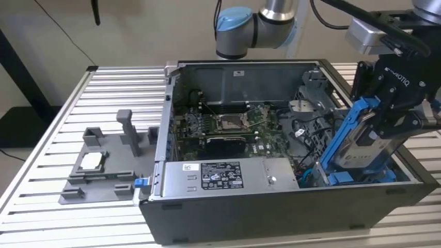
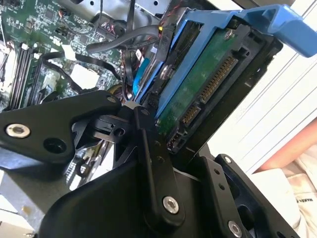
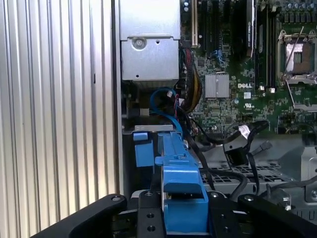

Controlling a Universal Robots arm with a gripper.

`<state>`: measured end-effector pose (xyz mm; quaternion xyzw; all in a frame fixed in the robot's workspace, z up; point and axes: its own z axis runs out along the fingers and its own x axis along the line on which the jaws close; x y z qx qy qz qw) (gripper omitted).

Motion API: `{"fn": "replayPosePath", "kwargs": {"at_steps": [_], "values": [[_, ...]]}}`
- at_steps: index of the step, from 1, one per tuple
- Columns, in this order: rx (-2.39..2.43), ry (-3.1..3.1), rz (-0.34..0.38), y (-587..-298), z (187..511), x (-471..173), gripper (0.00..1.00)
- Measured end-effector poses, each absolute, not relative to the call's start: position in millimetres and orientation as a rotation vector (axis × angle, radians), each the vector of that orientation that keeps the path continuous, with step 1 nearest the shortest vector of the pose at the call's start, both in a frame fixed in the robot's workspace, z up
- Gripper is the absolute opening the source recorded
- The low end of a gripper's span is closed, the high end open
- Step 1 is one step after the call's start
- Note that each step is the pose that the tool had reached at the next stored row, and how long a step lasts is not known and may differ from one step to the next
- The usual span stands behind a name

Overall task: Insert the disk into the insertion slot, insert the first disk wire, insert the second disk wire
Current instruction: 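Insert the disk into the insertion slot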

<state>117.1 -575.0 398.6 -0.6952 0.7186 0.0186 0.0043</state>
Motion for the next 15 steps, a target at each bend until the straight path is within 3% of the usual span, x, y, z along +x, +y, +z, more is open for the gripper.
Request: {"fn": "replayPosePath", "kwargs": {"at_steps": [11, 15], "values": [[-2.178, 2.252, 0.057, -575.0, 383.4, 117.2, 0.32], [-2.178, 2.253, 0.058, -575.1, 389.9, 117.1, 0.4]]}}
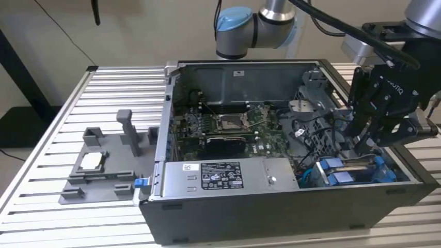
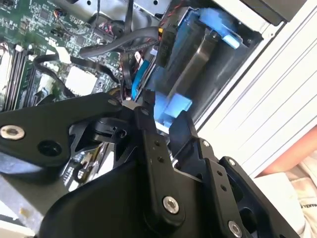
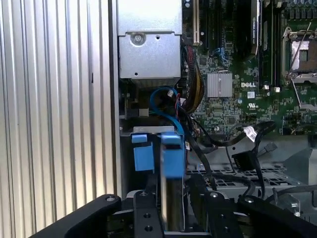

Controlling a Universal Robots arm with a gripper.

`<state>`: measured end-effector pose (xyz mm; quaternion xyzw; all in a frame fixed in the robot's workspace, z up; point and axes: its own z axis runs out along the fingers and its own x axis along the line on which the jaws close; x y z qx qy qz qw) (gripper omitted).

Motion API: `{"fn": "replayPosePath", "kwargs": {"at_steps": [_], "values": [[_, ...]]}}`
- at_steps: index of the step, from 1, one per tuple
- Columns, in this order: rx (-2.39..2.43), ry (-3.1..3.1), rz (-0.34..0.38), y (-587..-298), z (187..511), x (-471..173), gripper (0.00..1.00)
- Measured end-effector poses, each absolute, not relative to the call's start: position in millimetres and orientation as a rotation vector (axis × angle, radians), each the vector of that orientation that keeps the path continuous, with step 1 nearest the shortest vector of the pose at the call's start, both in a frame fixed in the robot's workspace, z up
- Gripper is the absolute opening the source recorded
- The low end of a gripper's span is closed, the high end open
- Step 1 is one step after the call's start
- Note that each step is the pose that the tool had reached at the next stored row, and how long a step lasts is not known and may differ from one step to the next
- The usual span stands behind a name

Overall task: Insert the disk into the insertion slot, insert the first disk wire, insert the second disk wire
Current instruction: 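Insert the disk into the insertion slot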

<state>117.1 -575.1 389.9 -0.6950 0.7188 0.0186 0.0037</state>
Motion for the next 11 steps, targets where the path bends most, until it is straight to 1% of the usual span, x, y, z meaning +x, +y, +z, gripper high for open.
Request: {"fn": "replayPosePath", "kwargs": {"at_steps": [3, 9, 11], "values": [[-2.178, 2.253, 0.059, -575.0, 395.8, 117.2, 0.4], [-2.178, 2.252, 0.058, -574.7, 396.0, 117.2, 0.4], [-2.172, 2.241, 0.038, -574.5, 396.1, 117.1, 0.4]]}}
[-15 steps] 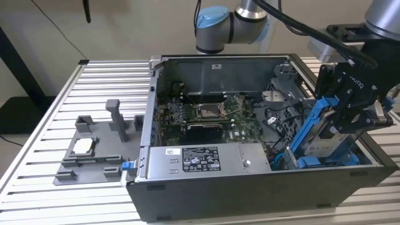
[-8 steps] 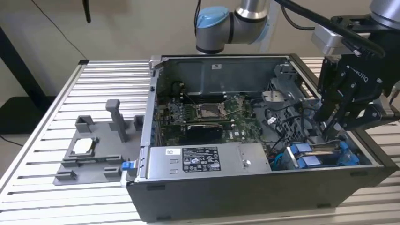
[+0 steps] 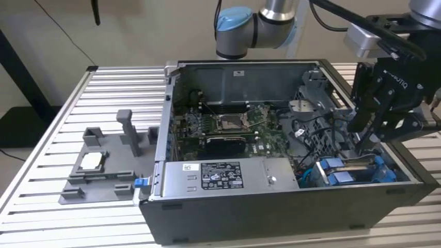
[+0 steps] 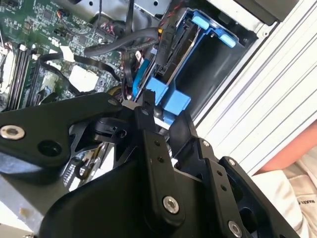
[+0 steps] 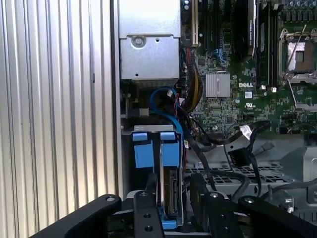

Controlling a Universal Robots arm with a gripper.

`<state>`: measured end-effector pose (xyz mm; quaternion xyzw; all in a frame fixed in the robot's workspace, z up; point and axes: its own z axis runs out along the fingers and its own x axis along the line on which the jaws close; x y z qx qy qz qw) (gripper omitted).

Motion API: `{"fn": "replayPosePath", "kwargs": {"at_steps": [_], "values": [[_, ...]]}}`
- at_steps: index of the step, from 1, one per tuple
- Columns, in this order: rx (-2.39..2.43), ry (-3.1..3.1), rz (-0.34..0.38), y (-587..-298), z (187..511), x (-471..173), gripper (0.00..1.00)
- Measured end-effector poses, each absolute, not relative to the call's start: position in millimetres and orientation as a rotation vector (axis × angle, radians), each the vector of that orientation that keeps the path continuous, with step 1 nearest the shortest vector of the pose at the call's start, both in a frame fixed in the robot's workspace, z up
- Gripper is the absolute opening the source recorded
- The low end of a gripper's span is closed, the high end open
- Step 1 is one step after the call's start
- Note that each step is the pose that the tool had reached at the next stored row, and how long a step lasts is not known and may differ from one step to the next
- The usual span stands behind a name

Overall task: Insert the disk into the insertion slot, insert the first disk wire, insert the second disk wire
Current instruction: 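Insert the disk into the insertion slot, then insert the first disk wire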

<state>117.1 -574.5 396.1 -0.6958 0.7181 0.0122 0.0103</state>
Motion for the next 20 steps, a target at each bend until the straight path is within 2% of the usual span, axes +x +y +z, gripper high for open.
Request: {"fn": "replayPosePath", "kwargs": {"at_steps": [7, 20], "values": [[-2.135, 2.159, -0.085, -573.1, 395.8, 116.9, 0.4], [-2.18, 2.012, -0.168, -562.5, 393.7, 116.9, 0.4]]}}
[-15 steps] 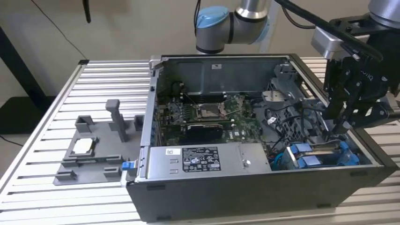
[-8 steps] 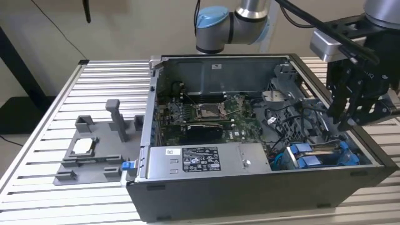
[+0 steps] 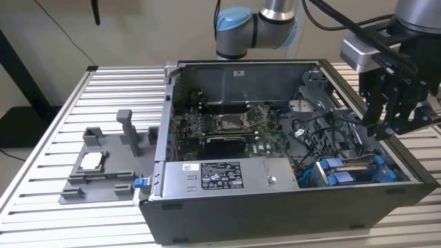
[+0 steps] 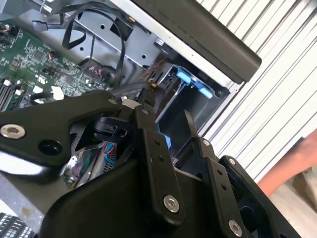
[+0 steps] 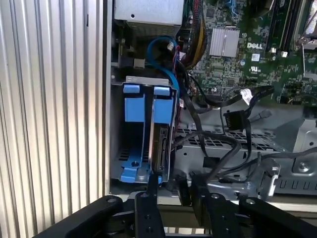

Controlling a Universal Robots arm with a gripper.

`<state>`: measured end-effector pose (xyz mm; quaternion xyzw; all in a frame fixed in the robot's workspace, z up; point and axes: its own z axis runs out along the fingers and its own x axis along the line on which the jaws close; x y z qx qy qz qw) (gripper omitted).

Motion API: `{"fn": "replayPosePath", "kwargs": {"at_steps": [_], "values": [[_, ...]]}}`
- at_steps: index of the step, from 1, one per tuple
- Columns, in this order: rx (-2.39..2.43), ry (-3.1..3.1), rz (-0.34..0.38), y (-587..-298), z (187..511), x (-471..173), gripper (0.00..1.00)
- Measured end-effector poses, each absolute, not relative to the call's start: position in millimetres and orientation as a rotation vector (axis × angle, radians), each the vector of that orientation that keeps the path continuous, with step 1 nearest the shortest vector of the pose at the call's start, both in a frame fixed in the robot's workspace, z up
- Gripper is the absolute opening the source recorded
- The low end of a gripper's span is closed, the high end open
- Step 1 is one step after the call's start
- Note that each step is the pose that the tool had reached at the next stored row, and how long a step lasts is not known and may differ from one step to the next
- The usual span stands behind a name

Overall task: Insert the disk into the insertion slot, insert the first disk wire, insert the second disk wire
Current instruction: 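Insert the first disk wire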

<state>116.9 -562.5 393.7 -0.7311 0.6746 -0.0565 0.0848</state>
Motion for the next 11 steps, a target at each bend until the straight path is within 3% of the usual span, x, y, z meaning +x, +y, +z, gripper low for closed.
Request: {"fn": "replayPosePath", "kwargs": {"at_steps": [11], "values": [[-2.28, 1.875, -0.175, -557.5, 390.4, 116.9, 0.4]]}}
